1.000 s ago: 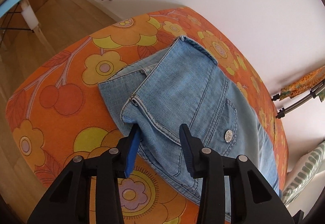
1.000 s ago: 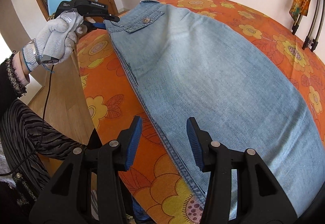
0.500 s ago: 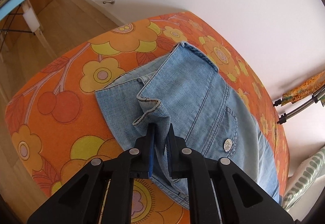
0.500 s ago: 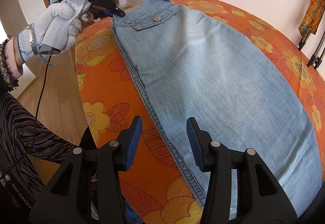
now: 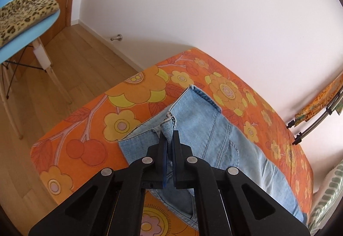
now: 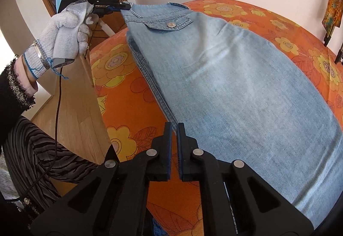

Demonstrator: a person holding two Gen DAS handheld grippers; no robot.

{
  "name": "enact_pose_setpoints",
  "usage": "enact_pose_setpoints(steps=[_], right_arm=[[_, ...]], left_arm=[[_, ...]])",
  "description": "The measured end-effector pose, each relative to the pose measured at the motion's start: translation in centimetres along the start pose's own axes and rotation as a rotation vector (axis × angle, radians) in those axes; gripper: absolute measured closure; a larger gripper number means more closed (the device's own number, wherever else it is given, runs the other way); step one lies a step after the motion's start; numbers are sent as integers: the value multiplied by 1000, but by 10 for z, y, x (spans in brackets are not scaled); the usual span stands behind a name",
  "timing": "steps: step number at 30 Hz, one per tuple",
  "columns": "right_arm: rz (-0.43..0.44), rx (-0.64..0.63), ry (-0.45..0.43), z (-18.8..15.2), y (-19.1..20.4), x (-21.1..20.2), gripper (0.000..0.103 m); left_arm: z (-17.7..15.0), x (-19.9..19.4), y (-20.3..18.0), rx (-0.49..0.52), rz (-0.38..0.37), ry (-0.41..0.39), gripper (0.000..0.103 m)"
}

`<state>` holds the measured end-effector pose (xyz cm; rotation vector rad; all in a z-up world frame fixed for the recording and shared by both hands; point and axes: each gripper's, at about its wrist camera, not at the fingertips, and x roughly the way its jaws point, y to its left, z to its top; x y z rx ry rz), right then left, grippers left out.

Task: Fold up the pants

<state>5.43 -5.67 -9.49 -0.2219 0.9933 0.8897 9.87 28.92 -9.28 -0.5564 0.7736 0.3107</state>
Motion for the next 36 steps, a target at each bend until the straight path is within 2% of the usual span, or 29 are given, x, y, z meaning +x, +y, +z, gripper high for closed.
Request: enact_pose_setpoints(steps=[3,6,11,14,19,21,22,24,30,33,36], right_arm=[[24,-11,33,-3,7,14,99],[55,-5,59,-6,13,25,100],[83,-40,68,-8,26,29,100],[49,-33,53,-10,21,21,99],[52,82,11,-15,-12,-1,96],[35,119,0,-16,-25,-9,91],[18,125,-5,-18,-30,-13,84],[-11,132,-13,-23,-39,-19,74],[-83,106,-6,-40,-52,-40,73],[-91,181,-21,-61,-74,-65,73],[-105,295,-57,-93,-103,-100,72]], left_arm=[[-12,22,12,25,69,69,100],[-16,31,13,61,100,87,100],[-18,27,8,79,108,61,100],[-16,21,3,111,116,31,100],[-3,0,-5,102,91,-51,100],[0,-4,-10,116,105,-80,100],[-1,-3,-11,119,111,-80,100],[-2,3,-9,109,122,-68,100],[-9,17,2,90,132,-16,100],[-14,28,17,47,128,38,100],[-20,35,27,50,131,93,92]])
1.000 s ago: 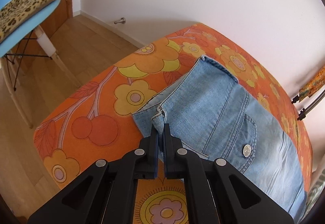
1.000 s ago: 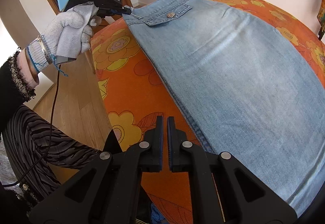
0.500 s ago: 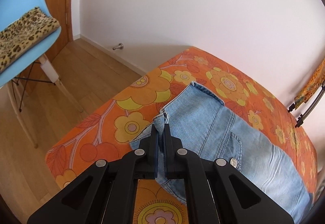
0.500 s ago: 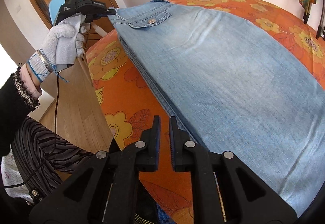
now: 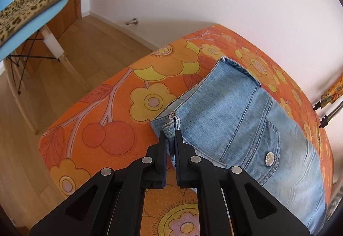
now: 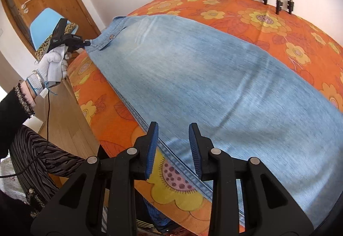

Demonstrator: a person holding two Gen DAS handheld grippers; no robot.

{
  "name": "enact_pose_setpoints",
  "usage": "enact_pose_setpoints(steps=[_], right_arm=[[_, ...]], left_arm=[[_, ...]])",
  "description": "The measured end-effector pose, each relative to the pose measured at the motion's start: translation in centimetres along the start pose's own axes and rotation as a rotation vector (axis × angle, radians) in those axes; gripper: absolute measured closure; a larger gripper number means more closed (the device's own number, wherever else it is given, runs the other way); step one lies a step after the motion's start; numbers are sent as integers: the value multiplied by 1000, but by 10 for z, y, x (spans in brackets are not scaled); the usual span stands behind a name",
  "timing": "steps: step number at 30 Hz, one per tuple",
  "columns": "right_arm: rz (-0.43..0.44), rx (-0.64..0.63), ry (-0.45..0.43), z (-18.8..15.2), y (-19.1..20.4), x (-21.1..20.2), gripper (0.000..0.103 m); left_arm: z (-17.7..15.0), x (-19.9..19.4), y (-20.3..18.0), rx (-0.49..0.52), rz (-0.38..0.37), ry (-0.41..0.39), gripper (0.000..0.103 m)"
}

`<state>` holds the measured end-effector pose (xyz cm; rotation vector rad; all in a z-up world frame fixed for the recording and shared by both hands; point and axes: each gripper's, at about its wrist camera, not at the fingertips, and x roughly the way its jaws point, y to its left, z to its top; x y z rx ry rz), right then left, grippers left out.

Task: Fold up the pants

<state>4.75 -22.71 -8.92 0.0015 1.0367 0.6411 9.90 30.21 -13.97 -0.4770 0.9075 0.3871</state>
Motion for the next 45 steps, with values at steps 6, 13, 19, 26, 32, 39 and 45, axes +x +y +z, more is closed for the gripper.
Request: enact_pose_setpoints(steps=[6,13,19,26,32,39,45], right_arm=[[-83,198,-109,-42,-66,-72,66],[-209,305,-188,-75,-104,-134,56],[-255,334,-162,-112,-110,-150,56],[-336,394,-126,-156,-126,-176,56],[-378,597,-146,-205,-165,-205,56],[-405,968,-266,-271,-231,-246,56],[-323,1118,-331,-293,-264,-254,56]], left_arm=[[4,-25,19,-76,43,-43,87],[-4,-77,-69,148,-144,-104,87],[-55,-94,-164,357,-354,-10,86],[-128,-111,-250,584,-505,116,86],[-198,-131,-314,791,-625,201,82],[-290,-162,-384,1095,-753,269,77],[-357,-192,-426,1382,-797,266,77]])
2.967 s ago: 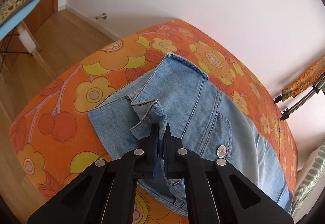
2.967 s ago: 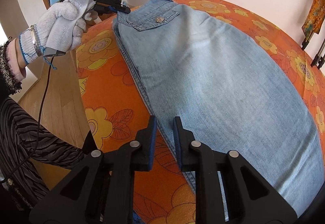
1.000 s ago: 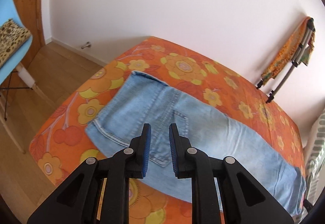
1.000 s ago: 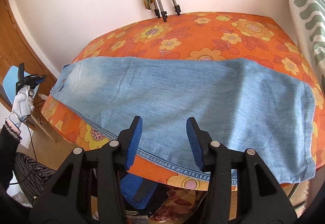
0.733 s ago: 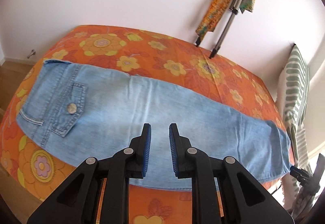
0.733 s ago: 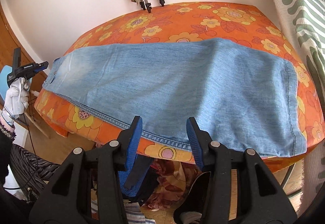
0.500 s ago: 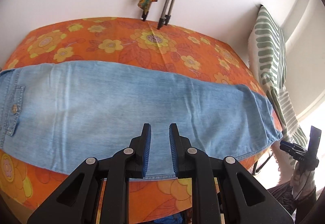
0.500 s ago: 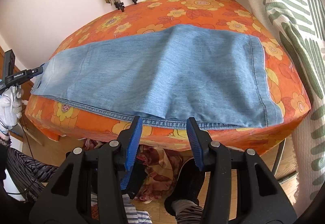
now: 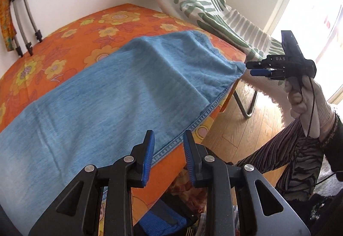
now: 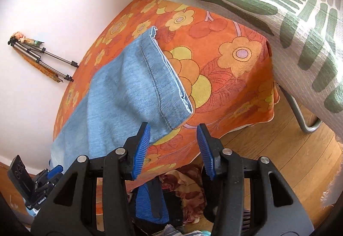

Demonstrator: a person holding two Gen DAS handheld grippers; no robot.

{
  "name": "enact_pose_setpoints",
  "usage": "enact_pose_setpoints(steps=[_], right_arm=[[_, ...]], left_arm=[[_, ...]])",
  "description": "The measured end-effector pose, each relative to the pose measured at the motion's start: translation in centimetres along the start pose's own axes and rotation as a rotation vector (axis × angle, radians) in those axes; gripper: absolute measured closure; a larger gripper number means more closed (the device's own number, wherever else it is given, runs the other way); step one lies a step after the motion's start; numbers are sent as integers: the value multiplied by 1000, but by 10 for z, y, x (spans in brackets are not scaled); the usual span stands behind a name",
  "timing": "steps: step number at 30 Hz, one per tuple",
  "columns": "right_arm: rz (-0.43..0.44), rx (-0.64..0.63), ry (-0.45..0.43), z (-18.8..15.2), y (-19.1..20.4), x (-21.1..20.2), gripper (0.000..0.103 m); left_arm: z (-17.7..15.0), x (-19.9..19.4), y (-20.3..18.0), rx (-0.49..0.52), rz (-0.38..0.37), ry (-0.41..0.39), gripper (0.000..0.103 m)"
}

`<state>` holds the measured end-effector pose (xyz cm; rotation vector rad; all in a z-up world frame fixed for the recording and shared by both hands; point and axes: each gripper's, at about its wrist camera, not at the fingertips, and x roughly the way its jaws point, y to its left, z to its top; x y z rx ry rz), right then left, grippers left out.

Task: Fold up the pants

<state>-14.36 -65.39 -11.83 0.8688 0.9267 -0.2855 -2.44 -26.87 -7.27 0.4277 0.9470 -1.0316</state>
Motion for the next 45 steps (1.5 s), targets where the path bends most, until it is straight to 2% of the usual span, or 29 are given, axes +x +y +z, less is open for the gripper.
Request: enact_pose_setpoints(steps=[3,5,8,13,18,22,24,26,27,29,30,31,33,36,41,45], right_arm=[[11,23,-6,2,-4,0,56],[44,72,-16,4,-14,-4,56],[83,136,-35,8,-28,-10,56],[101,120,-22,8,-26,-8,56],[89,110,14,13,-22,7,57],[83,102,26,18,-20,14,67],[73,92,48,17,-18,22,67],[91,94,79,14,-16,30,67],[102,95,94,12,-14,33,67],[94,80,94,10,-10,36,67],[88,67,83,10,-6,35,74],[78,47,69,10,-2,33,89],[79,16,33,12,5,25,92],[77,-11,-22,15,14,13,93],[-31,-74,-15,10,24,17,93],[-145,-168,-40,6,35,9,81]], left_arm=[[10,13,-32,162,31,35,77],[15,22,-47,233,36,63,77],[22,39,-58,281,30,94,77],[28,63,-68,321,45,128,77],[32,76,-64,315,64,149,77],[34,80,-56,297,76,155,78],[35,82,-52,281,77,157,85],[36,83,-50,272,71,156,88],[36,83,-51,275,74,152,93],[36,82,-52,279,76,141,96],[37,80,-52,276,71,135,97],[39,76,-52,270,59,126,97],[43,66,-52,255,22,99,98],[44,56,-49,207,-49,87,98],[24,71,-53,222,-49,168,98],[22,50,-34,112,-93,128,98]])
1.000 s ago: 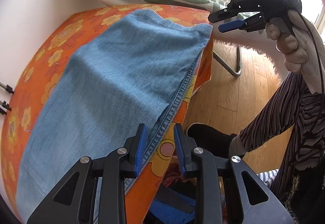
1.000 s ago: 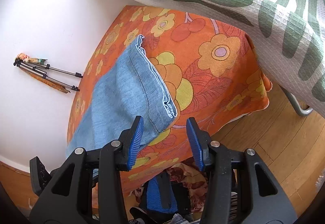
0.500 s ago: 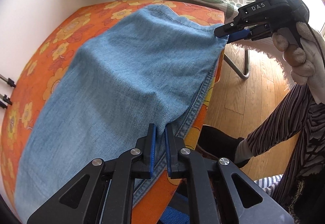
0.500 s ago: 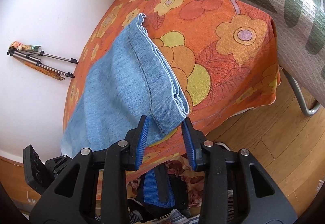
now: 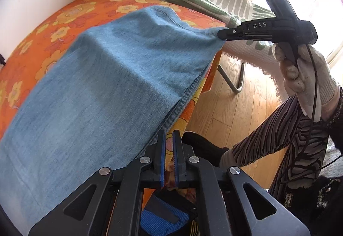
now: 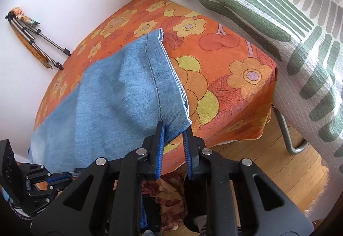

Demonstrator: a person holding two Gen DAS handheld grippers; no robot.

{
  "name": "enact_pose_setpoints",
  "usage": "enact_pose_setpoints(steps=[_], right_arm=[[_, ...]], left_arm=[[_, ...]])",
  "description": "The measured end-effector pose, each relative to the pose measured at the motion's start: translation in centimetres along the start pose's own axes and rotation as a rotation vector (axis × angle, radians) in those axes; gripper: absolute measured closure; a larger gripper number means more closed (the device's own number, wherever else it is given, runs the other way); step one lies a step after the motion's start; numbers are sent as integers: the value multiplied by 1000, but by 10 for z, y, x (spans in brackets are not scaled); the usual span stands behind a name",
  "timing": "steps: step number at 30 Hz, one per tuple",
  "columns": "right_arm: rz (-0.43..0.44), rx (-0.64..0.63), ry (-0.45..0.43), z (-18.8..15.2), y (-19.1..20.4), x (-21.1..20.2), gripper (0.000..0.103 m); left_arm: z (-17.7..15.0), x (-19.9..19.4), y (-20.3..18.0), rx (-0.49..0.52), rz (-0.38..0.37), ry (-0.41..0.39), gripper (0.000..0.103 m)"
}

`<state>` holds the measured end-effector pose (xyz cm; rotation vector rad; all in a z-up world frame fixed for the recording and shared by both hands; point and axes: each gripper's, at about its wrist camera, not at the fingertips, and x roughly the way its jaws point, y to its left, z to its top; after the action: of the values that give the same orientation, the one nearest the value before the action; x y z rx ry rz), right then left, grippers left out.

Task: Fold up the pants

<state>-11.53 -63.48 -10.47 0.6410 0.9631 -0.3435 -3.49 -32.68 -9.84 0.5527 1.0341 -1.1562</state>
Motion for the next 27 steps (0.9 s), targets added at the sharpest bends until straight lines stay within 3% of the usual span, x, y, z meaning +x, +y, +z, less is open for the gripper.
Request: enact_pose_setpoints(steps=[3,8,11,13,16,23,27], right_arm=[[-2,-86,-42,5,21,-13,80],[151,-330,-48,22,105,-19,78],[266,-478,-21,33,170,-9,67],[355,-562,-4,38,213,0,52],[462,-695,31,41,278,20,41],[566,-1016,266,22,422,99,41],[587,-1145,379,-7,481,153,41]], left_arm=[[-9,-25,17,-47,37,-55,88],[-39,-65,67,-190,122,-123,83],[-63,-83,106,-304,185,-143,80],[-81,-92,132,-384,223,-157,74],[-107,-102,167,-489,285,-173,74],[-161,-128,239,-703,430,-191,74],[-186,-149,271,-812,458,-233,74]])
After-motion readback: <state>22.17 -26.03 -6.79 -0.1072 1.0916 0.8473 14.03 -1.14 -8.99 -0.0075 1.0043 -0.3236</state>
